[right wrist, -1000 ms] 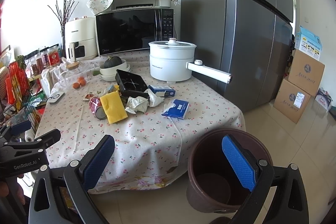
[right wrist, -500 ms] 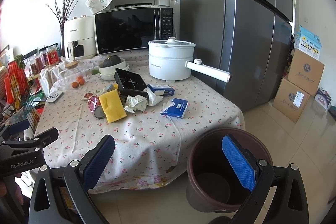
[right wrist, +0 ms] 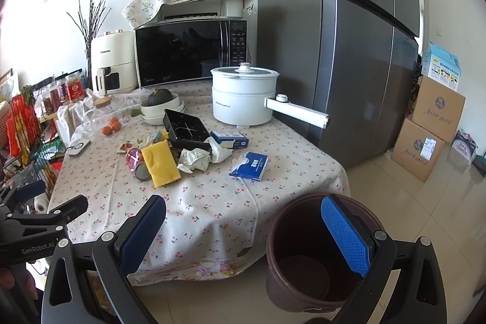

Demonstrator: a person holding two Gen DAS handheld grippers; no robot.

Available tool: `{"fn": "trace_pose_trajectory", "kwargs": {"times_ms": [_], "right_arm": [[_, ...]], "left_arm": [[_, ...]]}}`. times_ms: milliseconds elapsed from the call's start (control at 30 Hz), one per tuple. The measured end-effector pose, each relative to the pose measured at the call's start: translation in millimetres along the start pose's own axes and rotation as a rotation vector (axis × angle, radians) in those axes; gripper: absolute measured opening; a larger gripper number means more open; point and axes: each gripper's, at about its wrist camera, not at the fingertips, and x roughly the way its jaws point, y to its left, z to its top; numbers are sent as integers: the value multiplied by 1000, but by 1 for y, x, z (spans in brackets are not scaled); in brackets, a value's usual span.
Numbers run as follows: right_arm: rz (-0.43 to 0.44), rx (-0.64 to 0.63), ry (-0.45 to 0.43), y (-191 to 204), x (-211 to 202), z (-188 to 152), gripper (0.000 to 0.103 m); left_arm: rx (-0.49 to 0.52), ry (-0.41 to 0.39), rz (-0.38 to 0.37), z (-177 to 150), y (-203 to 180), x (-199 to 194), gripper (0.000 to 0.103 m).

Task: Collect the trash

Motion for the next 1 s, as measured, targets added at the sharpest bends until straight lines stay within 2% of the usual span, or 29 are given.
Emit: {"fn": "trace_pose_trajectory", "kwargs": {"times_ms": [233,400,567,767,1000], "right_arm": [[-6,25,25,-6,3,10,103],[-11,-4,55,-4,7,27,103],[29,-18,90,-2,17,50,103],[74,-9,162,-3,47,73,103],[89,38,285,-11,107,72,103]], "left_arm": [[4,9,1,10,5,4,103],[4,26,-20,25,12,9,103],[41,102,-55,42,20,25,103],[23,190,-57,59,38,52,103],[-49,306,-144,65,32,104,103]]}}
